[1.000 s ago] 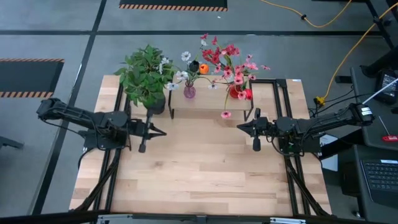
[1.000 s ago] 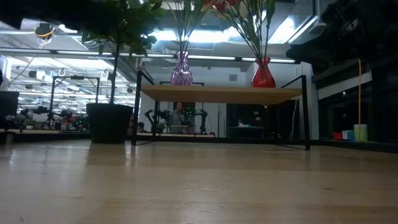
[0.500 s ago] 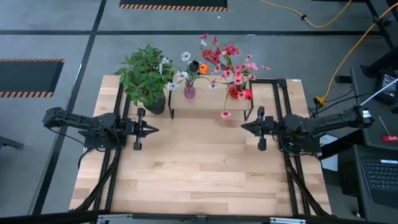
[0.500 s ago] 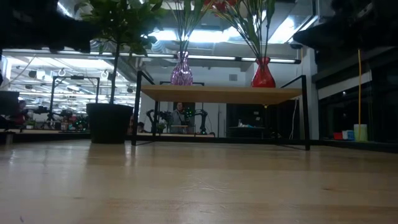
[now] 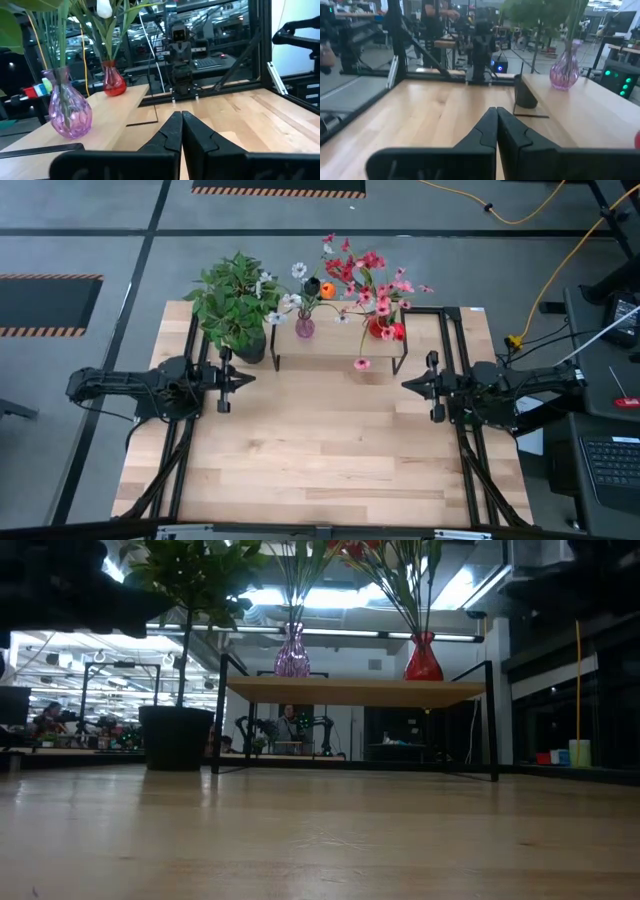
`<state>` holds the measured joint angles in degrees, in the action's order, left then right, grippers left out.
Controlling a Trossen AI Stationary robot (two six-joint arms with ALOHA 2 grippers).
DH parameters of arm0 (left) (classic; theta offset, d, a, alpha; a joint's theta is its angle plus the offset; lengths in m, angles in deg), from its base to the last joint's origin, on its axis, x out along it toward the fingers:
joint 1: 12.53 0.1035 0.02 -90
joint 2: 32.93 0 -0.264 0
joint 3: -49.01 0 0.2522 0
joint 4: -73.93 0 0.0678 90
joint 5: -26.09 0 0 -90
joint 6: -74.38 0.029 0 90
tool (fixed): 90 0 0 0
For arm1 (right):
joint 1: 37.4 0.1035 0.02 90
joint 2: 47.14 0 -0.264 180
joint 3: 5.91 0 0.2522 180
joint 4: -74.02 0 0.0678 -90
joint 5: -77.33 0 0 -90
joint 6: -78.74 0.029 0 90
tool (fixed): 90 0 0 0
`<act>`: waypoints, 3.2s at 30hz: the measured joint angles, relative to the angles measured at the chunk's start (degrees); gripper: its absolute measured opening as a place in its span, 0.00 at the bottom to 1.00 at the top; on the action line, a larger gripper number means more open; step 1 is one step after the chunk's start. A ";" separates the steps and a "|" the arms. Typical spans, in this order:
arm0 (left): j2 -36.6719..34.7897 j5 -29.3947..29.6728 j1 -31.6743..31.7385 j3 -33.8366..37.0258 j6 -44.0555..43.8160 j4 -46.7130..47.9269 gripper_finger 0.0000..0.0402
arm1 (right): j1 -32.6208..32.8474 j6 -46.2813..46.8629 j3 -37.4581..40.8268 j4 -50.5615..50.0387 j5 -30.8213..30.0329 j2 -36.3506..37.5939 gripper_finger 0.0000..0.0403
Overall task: Pick and place flowers into a vace then onto a shelf
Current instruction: Return to Home Position
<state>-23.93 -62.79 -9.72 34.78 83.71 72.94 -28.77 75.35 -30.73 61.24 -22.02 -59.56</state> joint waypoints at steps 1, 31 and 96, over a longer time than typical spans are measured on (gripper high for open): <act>0.00 -0.60 0.67 0.00 -0.07 0.01 0.00 | 0.00 -0.65 1.01 -0.05 -0.04 0.81 0.02; 0.52 -5.34 14.33 0.00 -3.96 1.90 0.01 | -5.10 -5.96 10.69 6.54 -0.59 12.19 0.01; 0.51 -5.24 14.92 0.00 -11.60 4.27 0.01 | -5.20 -1.35 10.65 6.45 -0.72 12.17 0.01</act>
<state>-23.43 -68.03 5.21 34.78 72.12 77.21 -33.98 74.00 -20.08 67.68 -22.74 -47.39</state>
